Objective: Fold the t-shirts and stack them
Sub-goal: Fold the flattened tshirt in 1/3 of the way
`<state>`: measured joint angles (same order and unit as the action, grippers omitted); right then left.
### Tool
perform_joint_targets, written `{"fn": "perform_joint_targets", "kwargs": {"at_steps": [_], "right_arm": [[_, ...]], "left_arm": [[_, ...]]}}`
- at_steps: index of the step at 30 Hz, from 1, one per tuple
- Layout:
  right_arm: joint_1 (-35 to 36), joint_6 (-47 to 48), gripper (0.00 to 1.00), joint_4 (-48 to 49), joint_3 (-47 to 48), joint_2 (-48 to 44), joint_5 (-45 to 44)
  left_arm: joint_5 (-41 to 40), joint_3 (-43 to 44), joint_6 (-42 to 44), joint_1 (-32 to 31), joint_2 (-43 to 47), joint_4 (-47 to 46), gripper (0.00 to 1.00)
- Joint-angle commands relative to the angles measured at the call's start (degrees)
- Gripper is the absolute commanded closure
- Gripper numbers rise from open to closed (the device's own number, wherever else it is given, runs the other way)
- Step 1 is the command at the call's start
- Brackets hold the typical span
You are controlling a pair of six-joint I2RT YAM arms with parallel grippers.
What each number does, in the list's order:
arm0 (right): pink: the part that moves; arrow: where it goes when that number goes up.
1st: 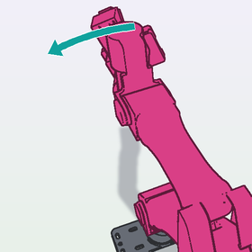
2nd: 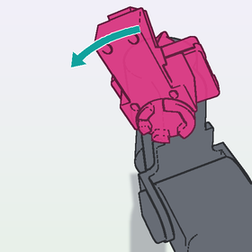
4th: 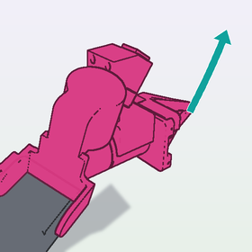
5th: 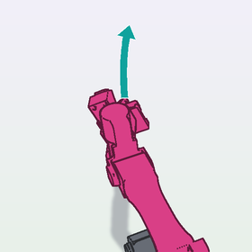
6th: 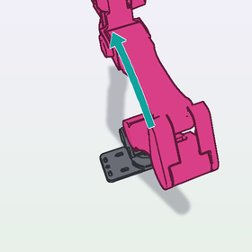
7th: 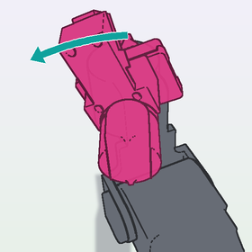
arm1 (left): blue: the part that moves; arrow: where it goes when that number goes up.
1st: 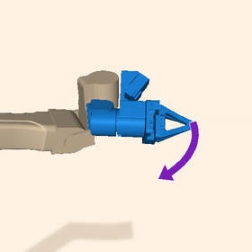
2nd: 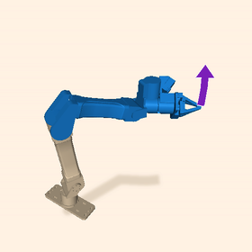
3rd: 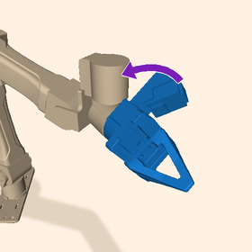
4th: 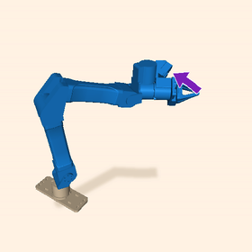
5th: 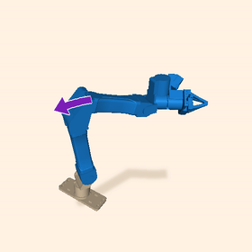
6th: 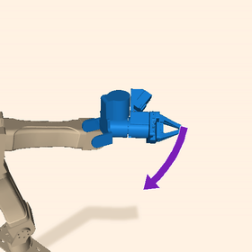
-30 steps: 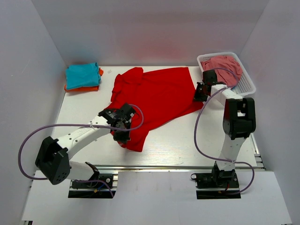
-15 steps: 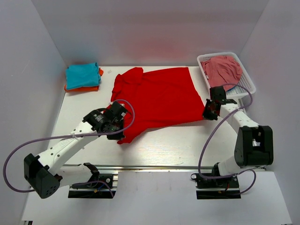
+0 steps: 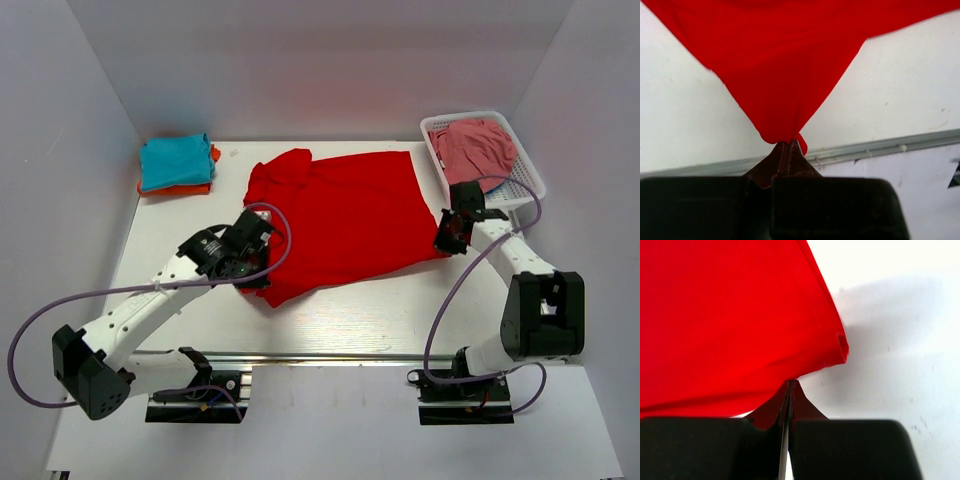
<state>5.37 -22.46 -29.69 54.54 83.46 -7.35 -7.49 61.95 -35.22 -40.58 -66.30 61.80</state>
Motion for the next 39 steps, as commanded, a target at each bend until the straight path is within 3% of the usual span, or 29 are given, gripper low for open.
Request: {"fn": "perform_joint_targets", "kwargs": {"at_steps": [1, 7, 12, 20, 27, 39], "right_arm": [[-0.27, 0.84, 1.0, 0.78, 6.01, 3.01, -0.2], [-0.18, 1.36, 1.0, -1.33, 15.13, 9.34, -1.34], [-0.18, 2.24, 1.0, -3.09, 19.98, 14.88, -1.0], [-0.09, 3.91, 1.0, -5.29, 30.69, 22.44, -0.55], [-0.01, 6.46, 1.0, -7.4, 37.73, 28.5, -0.56], [0.08, 19.02, 1.0, -4.07, 49.33, 37.91, 6.37]], "left_arm": [[-4.63, 6.05, 3.22, 0.24, -1.45, -3.35, 1.0], [-18.51, 12.22, 3.85, 1.29, -6.64, -7.03, 1.0], [-23.08, 14.33, 6.04, 5.33, -12.17, -15.56, 1.0], [-21.17, 21.7, 11.75, 13.32, -24.48, -21.99, 1.0], [-14.76, 29.71, 17.73, 17.81, -35.02, -27.17, 1.0], [-8.16, 39.12, 28.45, 23.08, -47.51, -31.73, 1.0]]}}
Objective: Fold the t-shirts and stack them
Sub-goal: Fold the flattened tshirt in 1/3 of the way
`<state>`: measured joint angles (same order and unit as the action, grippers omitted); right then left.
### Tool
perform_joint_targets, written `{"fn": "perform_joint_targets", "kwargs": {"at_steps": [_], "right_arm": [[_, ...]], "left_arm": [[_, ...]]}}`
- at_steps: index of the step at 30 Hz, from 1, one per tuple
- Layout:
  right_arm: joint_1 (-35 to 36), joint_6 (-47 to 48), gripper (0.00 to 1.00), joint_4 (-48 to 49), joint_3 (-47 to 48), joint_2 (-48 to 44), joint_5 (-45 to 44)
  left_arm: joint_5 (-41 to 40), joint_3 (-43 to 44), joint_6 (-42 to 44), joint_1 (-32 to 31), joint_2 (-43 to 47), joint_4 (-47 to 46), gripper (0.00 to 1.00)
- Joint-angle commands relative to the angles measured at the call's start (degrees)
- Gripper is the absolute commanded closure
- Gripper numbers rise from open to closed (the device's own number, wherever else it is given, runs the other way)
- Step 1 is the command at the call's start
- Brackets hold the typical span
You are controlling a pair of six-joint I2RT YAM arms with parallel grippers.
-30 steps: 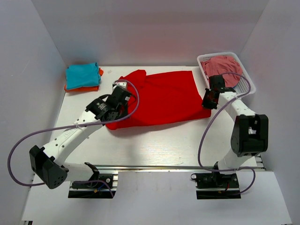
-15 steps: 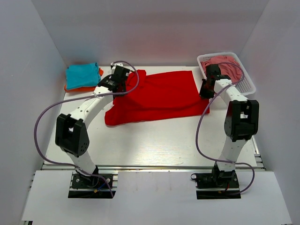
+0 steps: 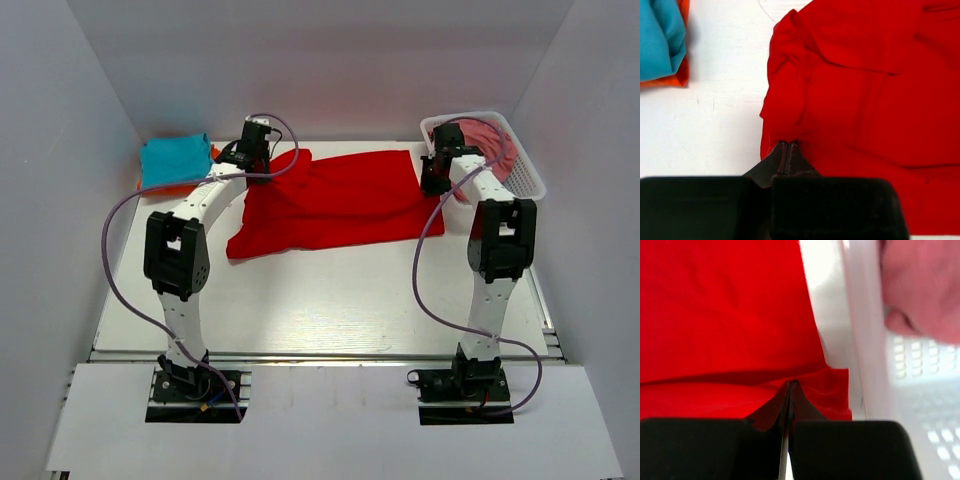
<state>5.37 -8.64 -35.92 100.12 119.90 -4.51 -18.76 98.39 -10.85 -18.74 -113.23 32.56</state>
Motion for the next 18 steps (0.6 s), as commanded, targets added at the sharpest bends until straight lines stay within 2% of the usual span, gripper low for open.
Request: {"fn": "perform_joint_targets", "kwargs": {"at_steps": [1, 4, 8, 9, 10, 12, 14, 15, 18], "right_arm": [[0.08, 5.3, 1.0, 1.91, 4.21, 1.92, 3.89], [0.17, 6.98, 1.0, 3.14, 5.61, 3.5, 6.88], [0.0, 7.33, 1.0, 5.78, 6.4, 4.82, 6.71], [0.08, 7.41, 0.8, 5.78, 7.02, 5.52, 6.97], [0.08, 7.41, 0.7, 5.17, 9.02, 5.78, 7.15], [0.34, 7.76, 0.55, 3.33, 10.97, 6.75, 8.72], [0.35, 8.38, 0.32, 2.79, 11.07, 6.05, 9.96], [0.43, 8.47, 0.12, 1.83, 11.15, 5.88, 12.14], [0.96, 10.75, 0.1, 0.24, 9.4, 3.68, 15.22]], "left_arm": [[3.12, 3.82, 4.08, 1.25, -1.28, -3.11, 1.0], [4.61, 7.67, 5.75, 1.87, -5.32, -2.5, 1.0], [7.68, 11.9, 7.42, 2.92, -10.69, -2.5, 1.0], [7.69, 14.52, 7.42, 3.44, -11.83, -2.5, 0.83], [8.3, 16.38, 7.42, 3.45, -14.1, -0.15, 0.6], [8.31, 22.59, 5.95, 3.98, -16.14, 3.37, 0.0], [7.69, 24.91, 5.06, 4.59, -16.76, 6.9, 0.0], [7.17, 24.92, 4.53, 4.59, -15.98, 6.91, 0.0], [7.77, 18.63, 3.21, 5.12, -10.11, 5.77, 0.0]]}}
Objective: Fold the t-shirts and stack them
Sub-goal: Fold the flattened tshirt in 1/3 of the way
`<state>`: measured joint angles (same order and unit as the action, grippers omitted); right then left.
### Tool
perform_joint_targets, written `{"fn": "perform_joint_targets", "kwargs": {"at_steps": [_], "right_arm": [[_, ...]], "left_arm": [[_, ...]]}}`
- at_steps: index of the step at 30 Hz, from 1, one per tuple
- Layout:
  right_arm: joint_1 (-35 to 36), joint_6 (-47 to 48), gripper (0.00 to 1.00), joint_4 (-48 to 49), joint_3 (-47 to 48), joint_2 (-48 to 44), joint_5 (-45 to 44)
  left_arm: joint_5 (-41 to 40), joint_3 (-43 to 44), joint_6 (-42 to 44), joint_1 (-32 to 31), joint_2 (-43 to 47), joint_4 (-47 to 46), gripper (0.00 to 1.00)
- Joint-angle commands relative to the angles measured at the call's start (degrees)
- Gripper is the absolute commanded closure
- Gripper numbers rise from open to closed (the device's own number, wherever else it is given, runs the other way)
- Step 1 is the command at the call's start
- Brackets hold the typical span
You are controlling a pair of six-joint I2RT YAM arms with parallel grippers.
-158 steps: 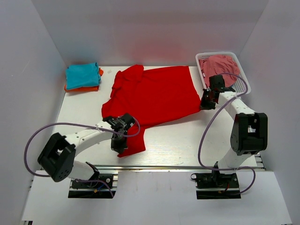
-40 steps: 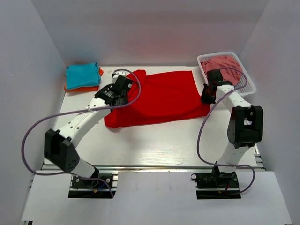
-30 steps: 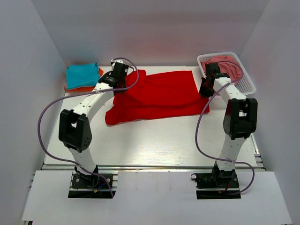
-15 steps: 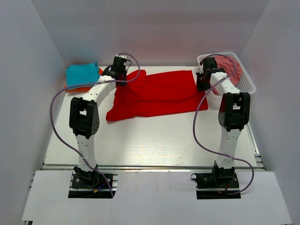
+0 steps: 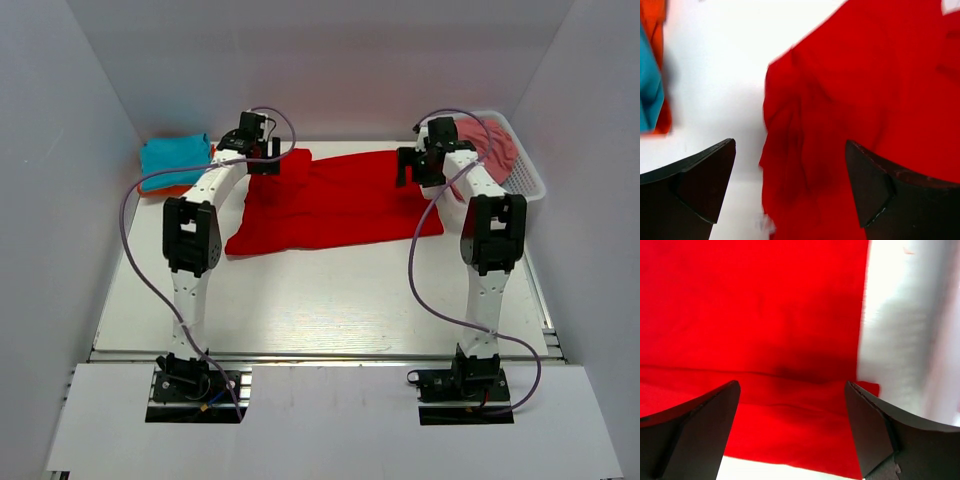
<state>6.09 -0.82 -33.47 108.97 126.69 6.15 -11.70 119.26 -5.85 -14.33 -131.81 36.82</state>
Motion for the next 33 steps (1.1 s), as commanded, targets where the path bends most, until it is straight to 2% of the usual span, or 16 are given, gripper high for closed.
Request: {"fn": "perform_joint_targets", "kwargs": {"at_steps": [1, 7, 10, 11, 14, 17, 20, 27, 30, 31, 33], "right_arm": [[0.68, 3.19, 0.1, -1.95, -0.33, -5.21, 4.92], [2.78, 2.76, 0.1, 1.92, -14.46, -12.16, 5.27], [3.49, 1.26, 0.1, 3.94, -20.97, -14.98, 3.69], [3.49, -1.18, 0.1, 6.47, -23.51, -16.81, 2.39], [3.67, -4.0, 0.1, 10.17, -27.22, -19.1, 0.01], [3.84, -6.2, 0.1, 14.73, -32.22, -21.22, -0.53], [3.76, -8.05, 0.1, 20.01, -34.78, -21.75, -0.7], [3.5, -7.71, 0.1, 21.61, -34.7, -18.15, -1.67], [3.58, -7.88, 0.1, 21.7, -35.23, -16.92, -2.72], [3.67, -7.97, 0.1, 21.61, -35.58, -16.74, -3.16], [3.41, -8.84, 0.1, 21.7, -36.19, -16.22, -3.43]], "left_arm": [[1.24, -4.19, -2.58, 0.7, 10.24, 1.5, 0.0], [1.25, -20.98, -9.6, 0.7, 21.93, 1.41, 0.0], [1.25, -32.05, -13.39, 0.7, 29.4, 1.41, 0.0], [1.25, -37.38, -15.23, 0.7, 32.9, 1.41, 0.0], [-1.56, -46.88, -19.71, 0.7, 37.84, 2.29, 0.0], [-2.27, -55.07, -22.96, 1.84, 42.33, -0.86, 0.0], [-2.35, -58.52, -25.69, 2.54, 42.34, -4.55, 0.0], [4.05, -60.29, -26.76, 6.59, 36.63, -12.9, 0.0], [8.7, -60.82, -26.76, 7.99, 33.03, -15.72, 0.16], [11.5, -60.29, -26.15, 8.0, 31.45, -17.03, 0.33], [12.93, -60.29, -25.45, 8.53, 30.21, -17.74, 0.47]]}}
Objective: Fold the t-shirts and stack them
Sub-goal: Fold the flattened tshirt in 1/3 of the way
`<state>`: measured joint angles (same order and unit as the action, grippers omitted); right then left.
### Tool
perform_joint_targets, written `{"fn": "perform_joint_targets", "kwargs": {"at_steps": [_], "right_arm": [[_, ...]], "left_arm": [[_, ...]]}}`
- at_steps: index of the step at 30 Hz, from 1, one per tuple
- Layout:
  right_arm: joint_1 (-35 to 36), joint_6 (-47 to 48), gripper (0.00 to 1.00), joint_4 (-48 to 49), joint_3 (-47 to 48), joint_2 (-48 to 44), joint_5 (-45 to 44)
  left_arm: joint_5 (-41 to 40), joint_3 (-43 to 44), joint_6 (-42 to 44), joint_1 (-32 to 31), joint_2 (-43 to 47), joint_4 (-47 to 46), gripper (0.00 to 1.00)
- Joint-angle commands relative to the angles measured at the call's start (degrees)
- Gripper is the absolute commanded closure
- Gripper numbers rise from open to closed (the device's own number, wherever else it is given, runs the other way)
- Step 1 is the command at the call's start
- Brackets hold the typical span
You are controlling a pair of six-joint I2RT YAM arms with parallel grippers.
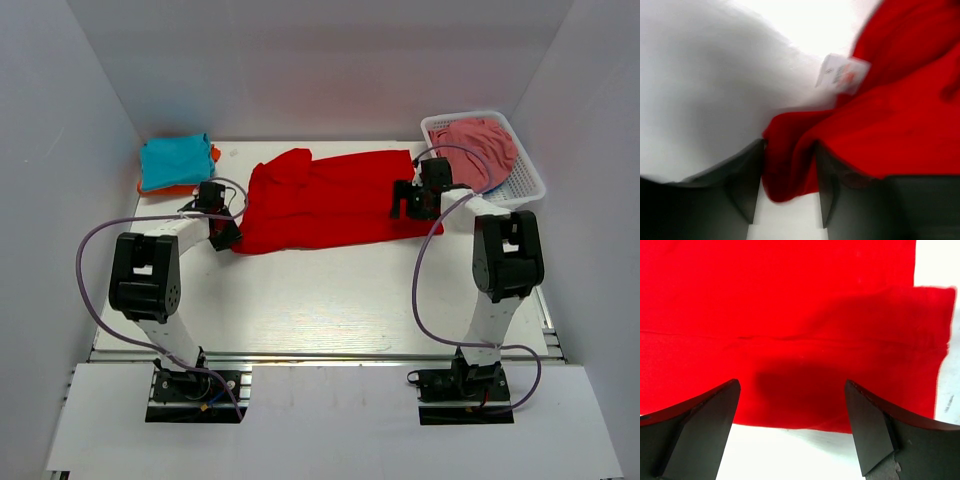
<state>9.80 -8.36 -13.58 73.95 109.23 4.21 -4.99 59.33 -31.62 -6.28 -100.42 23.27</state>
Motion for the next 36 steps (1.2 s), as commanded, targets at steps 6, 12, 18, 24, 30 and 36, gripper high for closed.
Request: {"fn": "perform_joint_targets", "kwargs": {"at_steps": [6, 12, 18, 24, 30, 36], "right_arm": [[-0.4, -3.94, 0.1, 0.85, -3.73, 1.6, -3.41], [-0.49, -6.93, 0.1, -1.27, -11.36, -0.86, -4.82], [0.21, -10.09, 0.1, -6.01, -21.82, -7.88, -1.14], [2.4, -8.52, 0.1, -8.47, -30.44, -19.57, 5.19], [4.52, -3.68, 0.1, -10.94, -25.81, -27.31, 8.0], [4.7, -2.54, 0.1, -6.47, -21.75, -30.92, 8.45]], "left_arm": [[6.5, -1.06, 1.73, 0.48, -1.97, -2.36, 1.0], [-7.92, -1.67, 0.33, 0.48, 4.44, 11.17, 1.0], [-9.59, -6.94, -3.44, 1.01, 10.32, 21.54, 1.0], [-10.47, -12.04, -8.98, 1.01, 20.16, 30.95, 0.93], [-12.84, -6.27, -9.6, 0.05, 29.05, 35.97, 0.0], [-9.52, 3.85, 0.14, -0.48, 26.52, 27.55, 0.0]]}}
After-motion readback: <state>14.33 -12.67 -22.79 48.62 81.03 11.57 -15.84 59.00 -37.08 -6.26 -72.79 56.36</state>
